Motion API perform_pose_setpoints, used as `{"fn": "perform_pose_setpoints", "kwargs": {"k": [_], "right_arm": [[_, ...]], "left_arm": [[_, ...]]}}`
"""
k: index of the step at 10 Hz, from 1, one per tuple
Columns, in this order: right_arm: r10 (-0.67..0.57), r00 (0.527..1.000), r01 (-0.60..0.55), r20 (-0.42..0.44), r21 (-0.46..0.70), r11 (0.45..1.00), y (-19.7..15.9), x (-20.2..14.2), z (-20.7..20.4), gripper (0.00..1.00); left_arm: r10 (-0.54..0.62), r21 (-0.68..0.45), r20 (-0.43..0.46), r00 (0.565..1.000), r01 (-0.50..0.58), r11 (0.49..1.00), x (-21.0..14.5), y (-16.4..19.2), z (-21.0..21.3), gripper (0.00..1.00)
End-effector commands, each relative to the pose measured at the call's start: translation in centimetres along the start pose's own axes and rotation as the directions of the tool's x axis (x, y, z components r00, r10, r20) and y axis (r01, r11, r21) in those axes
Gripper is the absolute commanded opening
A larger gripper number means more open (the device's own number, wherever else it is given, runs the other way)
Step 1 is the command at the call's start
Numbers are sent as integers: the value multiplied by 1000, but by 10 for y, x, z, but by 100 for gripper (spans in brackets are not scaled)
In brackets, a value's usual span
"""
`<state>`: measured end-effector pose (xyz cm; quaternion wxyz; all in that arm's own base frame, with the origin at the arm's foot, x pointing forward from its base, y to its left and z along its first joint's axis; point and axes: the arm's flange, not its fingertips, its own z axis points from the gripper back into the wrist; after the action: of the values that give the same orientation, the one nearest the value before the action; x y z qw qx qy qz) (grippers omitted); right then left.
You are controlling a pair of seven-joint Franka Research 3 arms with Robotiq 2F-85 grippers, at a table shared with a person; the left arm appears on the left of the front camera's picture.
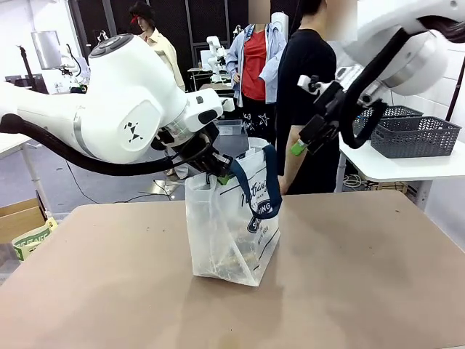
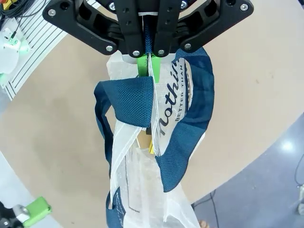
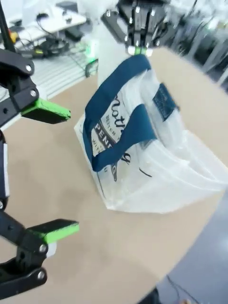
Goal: Transfer purchased items from the store into the shopping bag.
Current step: Move the Reusable shopping bag to the right side of the table.
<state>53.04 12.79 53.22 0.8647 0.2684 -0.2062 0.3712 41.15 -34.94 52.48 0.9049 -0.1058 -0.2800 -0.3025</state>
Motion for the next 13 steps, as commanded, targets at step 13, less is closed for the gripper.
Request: {"fn": "perform_pose_setpoints", "kwargs": {"k": [13], "right_arm": [[47,999,-47,6,86,995,-20,-41,0,100]], "left_arm": [[0,2,2,1000,0,1000,-1,0,3,0]]}}
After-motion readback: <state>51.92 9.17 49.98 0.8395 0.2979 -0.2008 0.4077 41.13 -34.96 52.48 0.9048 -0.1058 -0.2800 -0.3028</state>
